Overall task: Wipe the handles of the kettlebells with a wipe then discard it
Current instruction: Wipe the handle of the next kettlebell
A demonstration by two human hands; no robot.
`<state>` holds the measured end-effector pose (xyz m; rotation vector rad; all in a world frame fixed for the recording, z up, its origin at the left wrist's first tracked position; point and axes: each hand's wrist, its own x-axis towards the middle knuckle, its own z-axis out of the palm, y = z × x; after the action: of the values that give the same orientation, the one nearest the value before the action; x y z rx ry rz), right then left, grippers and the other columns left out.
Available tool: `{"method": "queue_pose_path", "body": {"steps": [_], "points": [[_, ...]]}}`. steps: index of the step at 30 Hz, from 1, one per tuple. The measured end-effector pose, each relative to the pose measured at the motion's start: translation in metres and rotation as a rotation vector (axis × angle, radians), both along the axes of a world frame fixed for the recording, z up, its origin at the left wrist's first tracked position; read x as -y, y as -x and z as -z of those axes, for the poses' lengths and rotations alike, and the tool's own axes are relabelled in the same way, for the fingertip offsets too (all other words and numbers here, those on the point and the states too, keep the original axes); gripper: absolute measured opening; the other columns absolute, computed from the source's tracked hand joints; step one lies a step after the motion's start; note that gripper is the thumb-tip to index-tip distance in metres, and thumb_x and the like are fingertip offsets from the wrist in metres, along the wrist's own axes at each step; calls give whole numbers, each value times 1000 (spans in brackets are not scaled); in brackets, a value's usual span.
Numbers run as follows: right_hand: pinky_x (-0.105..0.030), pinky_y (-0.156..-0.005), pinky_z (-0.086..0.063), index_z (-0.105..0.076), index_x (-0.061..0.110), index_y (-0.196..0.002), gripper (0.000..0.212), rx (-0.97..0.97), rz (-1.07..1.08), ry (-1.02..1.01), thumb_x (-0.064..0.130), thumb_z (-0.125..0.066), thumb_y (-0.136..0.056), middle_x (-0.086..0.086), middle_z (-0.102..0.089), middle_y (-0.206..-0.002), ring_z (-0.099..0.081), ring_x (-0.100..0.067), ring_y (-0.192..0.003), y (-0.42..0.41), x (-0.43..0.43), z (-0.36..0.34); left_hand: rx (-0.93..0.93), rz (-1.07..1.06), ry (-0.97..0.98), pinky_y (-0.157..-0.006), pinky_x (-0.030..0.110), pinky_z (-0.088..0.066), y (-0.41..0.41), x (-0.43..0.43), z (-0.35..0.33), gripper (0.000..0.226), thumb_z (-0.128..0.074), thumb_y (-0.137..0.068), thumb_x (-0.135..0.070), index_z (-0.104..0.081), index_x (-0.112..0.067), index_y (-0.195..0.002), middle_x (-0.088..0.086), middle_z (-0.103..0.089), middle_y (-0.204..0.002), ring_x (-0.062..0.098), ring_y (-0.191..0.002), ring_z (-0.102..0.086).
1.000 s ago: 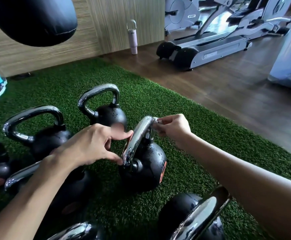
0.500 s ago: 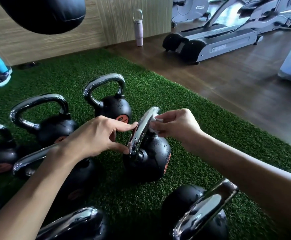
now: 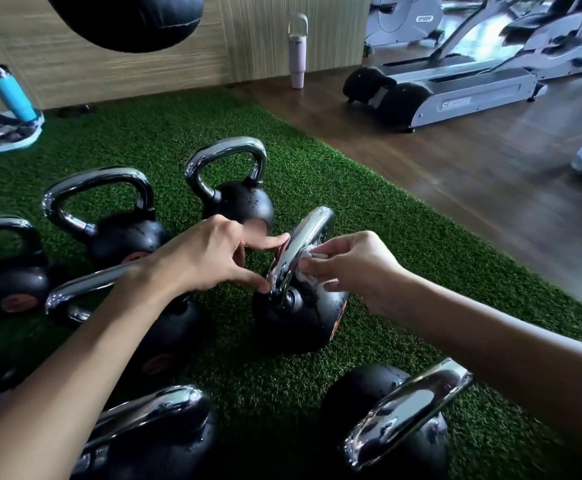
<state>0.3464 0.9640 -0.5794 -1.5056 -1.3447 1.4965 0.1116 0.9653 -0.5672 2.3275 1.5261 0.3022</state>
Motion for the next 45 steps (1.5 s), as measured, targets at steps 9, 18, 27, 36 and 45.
{"method": "queue_pose_path", "body": {"steps": [9, 18, 27, 36, 45], "points": [[-23, -59, -56, -77, 22, -70, 21, 384, -178, -154, 21, -96, -62, 5, -76, -73, -67, -7, -65, 17, 6, 30, -12, -26, -17, -64, 2, -40, -5, 9, -5, 83, -83, -63, -56, -46, -51, -137, -18, -60, -74, -7, -62, -58], [-18, -67, -57, -78, 25, -90, 24, 549, -311, -304, 27, -91, -70, 12, -76, -81, -71, 1, -73, -9, -13, 34, -14, -99, -18, -72, 18, -52, -14, 25, -1, 92, -80, -59, -72, -43, -53, -142, -13, -69, -81, 0, -75, -65], [-29, -61, -57, -73, 31, -90, 22, 467, -136, -416, 30, -87, -73, 16, -76, -84, -72, -5, -72, -59, -60, -6, 159, -343, -204, -72, 14, -50, -38, 39, 16, 74, -85, -64, -60, -57, -53, -132, -17, -75, -109, -1, -81, -70], [-22, -75, -55, -45, 42, -146, 75, 640, -588, -561, 26, -82, -82, 15, -71, -90, -66, 10, -77, -65, -116, -7, 85, -573, -352, -59, 9, -38, -62, 62, 24, 59, -80, -68, -58, -67, -49, -124, -14, -72, -75, -2, -56, -49], [-13, -57, -42, -37, 41, -145, 78, 466, -902, -424, 13, -78, -85, 11, -74, -79, -58, 3, -60, -62, -152, 8, -154, -558, -528, -48, 19, -43, -84, 69, 33, 61, -97, -58, -36, -78, -21, -115, -14, -74, -73, 13, -61, -62]]}}
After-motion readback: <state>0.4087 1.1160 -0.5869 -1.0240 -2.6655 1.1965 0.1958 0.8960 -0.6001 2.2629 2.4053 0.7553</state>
